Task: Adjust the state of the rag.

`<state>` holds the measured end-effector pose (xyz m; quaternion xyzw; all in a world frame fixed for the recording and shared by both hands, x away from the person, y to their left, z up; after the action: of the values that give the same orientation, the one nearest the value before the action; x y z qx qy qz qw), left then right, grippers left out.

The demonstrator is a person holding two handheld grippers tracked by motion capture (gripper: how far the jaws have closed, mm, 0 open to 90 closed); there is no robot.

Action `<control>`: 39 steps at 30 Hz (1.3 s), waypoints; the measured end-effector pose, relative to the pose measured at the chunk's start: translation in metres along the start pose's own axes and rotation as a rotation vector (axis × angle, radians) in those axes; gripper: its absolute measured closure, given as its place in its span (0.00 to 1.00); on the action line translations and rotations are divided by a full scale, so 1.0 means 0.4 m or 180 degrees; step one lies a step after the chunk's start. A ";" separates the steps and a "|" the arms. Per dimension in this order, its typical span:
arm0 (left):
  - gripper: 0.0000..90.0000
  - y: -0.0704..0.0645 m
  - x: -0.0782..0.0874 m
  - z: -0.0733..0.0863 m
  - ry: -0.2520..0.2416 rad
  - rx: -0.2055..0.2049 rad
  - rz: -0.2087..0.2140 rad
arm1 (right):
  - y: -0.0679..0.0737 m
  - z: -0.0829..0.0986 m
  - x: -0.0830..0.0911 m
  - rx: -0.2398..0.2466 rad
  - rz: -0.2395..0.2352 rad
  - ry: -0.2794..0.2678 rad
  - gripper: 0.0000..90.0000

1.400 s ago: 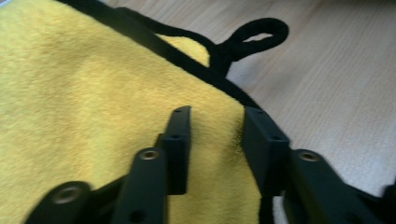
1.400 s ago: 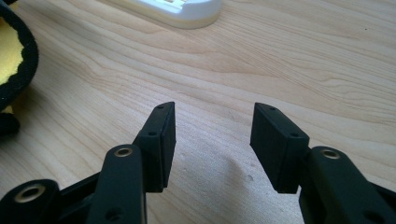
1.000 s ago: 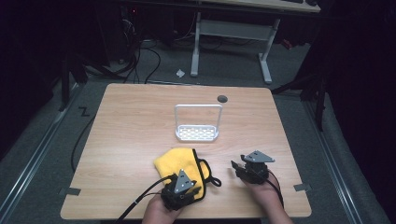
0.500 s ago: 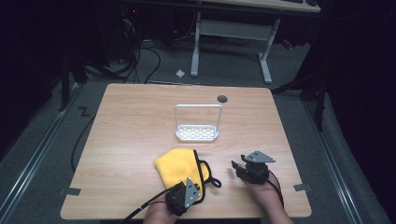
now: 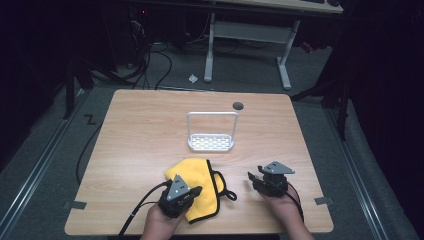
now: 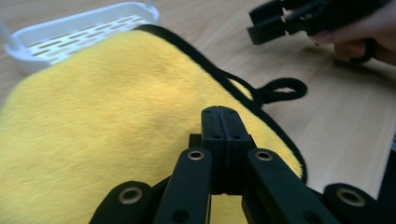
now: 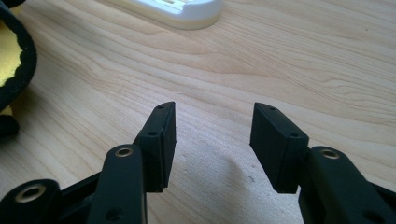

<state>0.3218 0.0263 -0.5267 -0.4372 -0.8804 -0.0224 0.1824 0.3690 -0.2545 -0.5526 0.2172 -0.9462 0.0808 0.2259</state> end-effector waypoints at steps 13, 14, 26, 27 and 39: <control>0.96 0.012 0.008 -0.019 -0.0026 -0.0054 -0.0098 | 0.013 -0.012 0.007 0.0014 -0.0033 -0.0055 0.57; 0.96 0.012 0.013 -0.025 -0.0055 -0.0055 -0.0095 | 0.028 -0.023 0.013 -0.0007 -0.0098 -0.0105 0.57; 0.96 0.034 0.049 -0.044 -0.0234 0.0053 -0.0076 | 0.260 -0.064 -0.013 0.0201 -0.0954 -0.0135 0.48; 0.96 0.033 0.052 -0.046 -0.0249 0.0047 -0.0069 | 0.263 -0.061 -0.022 0.0226 -0.0920 -0.0101 0.47; 0.96 0.052 0.077 -0.054 -0.0320 0.0045 -0.0128 | 0.240 -0.048 -0.050 0.0144 -0.0746 0.0066 0.89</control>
<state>0.3277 0.0584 -0.4984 -0.4187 -0.8972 0.0021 0.1406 0.3494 -0.1565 -0.5502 0.3305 -0.9099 0.0774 0.2386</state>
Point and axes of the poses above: each handheld gripper's, and its own axes: x roughly backward along the jaws, z roughly out of its underside, y roughly to its left, the point moved 5 cm from there along -x, roughly forward along the jaws, and after that the axes turned 11 degrees about -y, right-handed, at the moved point
